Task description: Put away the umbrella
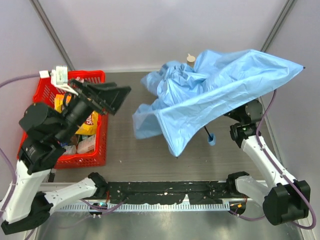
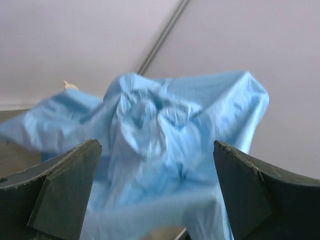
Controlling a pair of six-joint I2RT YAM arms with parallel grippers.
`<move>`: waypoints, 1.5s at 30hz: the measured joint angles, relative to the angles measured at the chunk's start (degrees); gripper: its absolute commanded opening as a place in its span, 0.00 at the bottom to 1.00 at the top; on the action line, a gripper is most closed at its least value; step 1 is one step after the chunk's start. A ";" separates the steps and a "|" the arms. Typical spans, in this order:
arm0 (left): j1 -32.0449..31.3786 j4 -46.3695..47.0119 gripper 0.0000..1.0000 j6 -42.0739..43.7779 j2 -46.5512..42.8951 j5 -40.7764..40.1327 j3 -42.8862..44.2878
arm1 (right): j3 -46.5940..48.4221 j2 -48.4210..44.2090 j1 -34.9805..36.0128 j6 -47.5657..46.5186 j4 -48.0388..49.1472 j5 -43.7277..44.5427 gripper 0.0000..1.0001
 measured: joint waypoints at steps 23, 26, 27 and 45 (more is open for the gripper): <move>6.40 21.97 1.00 -11.39 16.63 28.70 -7.93 | -0.50 6.21 -0.02 24.26 30.08 -15.04 0.01; 6.73 23.80 1.00 -10.40 12.83 27.10 -11.93 | -0.31 6.21 -0.02 23.39 30.49 -14.38 0.01; 6.78 23.96 1.00 -10.03 10.54 25.97 -13.86 | -0.31 6.27 -0.02 23.02 30.42 -14.03 0.01; 6.82 30.77 1.00 -15.76 17.22 25.33 -13.97 | -0.09 13.49 -0.02 31.78 31.52 -10.54 0.01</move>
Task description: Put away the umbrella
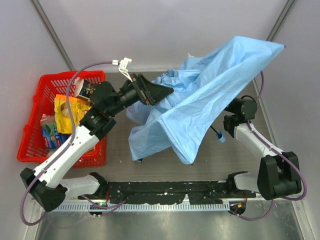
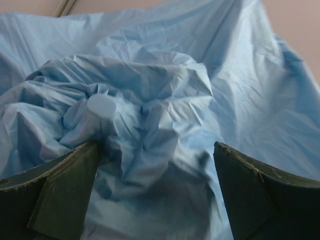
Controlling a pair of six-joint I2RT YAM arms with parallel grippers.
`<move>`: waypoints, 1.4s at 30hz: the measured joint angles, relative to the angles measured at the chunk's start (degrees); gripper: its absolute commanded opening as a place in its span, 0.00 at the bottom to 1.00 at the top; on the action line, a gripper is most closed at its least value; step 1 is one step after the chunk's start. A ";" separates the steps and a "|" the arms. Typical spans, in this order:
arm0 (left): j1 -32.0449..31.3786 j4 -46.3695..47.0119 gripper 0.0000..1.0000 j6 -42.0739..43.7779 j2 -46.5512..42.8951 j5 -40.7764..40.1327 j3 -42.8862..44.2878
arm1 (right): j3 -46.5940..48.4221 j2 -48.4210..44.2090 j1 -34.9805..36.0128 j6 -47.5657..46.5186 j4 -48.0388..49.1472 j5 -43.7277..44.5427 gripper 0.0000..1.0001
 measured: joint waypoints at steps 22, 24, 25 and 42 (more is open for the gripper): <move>-0.26 8.48 0.00 -1.09 10.64 3.78 5.44 | -2.75 -2.60 1.53 0.20 -0.31 0.61 0.75; -0.70 6.29 0.00 0.66 9.05 1.79 4.42 | -4.96 -5.40 2.01 -2.08 -5.29 4.37 0.76; -0.96 4.81 0.00 1.46 8.24 0.50 4.15 | -6.27 -8.00 2.43 -4.96 -11.15 7.63 0.77; -1.60 -20.90 0.00 8.59 5.51 -35.28 11.32 | -14.51 -37.55 11.19 -29.24 -66.55 38.12 0.80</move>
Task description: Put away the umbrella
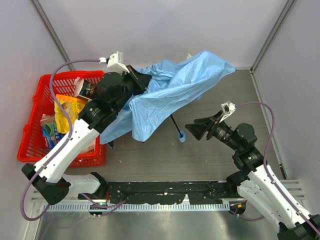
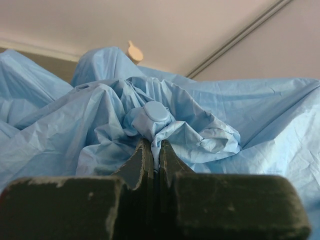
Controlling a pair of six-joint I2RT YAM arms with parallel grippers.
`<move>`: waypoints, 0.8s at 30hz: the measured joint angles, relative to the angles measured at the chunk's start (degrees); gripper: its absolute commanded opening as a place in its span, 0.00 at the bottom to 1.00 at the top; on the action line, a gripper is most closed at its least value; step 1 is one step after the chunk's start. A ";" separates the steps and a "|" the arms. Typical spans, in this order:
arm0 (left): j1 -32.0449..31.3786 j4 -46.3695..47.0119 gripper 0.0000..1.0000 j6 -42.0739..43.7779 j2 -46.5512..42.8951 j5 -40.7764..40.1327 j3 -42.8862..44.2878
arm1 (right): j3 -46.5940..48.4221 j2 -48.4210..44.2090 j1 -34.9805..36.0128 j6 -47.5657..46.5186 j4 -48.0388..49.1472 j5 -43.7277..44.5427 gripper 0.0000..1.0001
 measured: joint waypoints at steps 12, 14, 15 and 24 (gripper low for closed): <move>-0.02 -9.20 0.00 -6.71 3.43 -0.39 2.45 | 4.00 18.03 23.17 -17.59 11.69 18.80 0.69; -0.02 -9.86 0.00 -7.15 4.17 0.26 3.30 | 5.95 22.67 25.83 -20.65 11.89 23.47 0.51; -0.02 -10.01 0.00 -7.32 4.55 0.70 3.67 | 6.51 23.98 26.82 -22.05 11.96 25.57 0.41; 0.42 -9.03 0.71 -8.02 5.05 5.75 4.98 | 2.03 24.22 28.35 -22.51 22.60 31.74 0.01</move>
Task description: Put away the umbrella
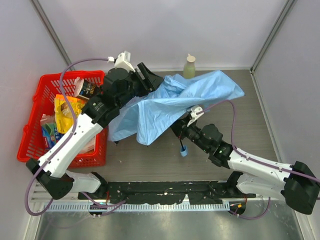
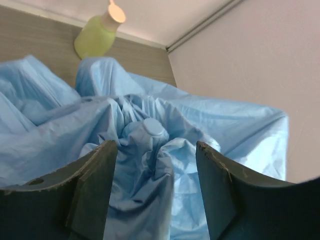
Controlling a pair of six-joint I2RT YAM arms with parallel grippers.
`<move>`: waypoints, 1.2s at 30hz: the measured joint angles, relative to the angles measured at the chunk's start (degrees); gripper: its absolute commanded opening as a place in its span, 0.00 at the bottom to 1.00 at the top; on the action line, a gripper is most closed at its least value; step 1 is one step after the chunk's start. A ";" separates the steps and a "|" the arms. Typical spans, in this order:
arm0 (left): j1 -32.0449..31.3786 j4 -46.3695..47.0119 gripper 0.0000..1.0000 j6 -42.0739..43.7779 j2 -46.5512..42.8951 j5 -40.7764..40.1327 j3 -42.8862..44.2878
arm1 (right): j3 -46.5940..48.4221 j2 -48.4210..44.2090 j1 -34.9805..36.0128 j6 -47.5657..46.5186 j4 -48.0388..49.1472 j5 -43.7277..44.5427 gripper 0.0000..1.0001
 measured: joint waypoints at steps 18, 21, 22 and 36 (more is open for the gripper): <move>4.24 -0.39 0.64 8.81 -16.83 28.26 6.45 | -4.46 -12.31 -26.05 9.51 -0.57 -14.08 0.01; 2.97 3.61 0.64 4.94 -11.74 34.91 4.55 | -3.08 -12.33 -26.03 9.51 -1.64 -16.04 0.01; 1.68 4.85 0.64 3.91 -8.81 36.09 4.66 | -2.69 -12.35 -26.03 9.49 -1.92 -16.50 0.01; -7.48 6.60 0.51 -0.66 16.48 38.03 12.92 | -1.88 -16.09 -26.16 14.32 -5.14 -22.01 0.01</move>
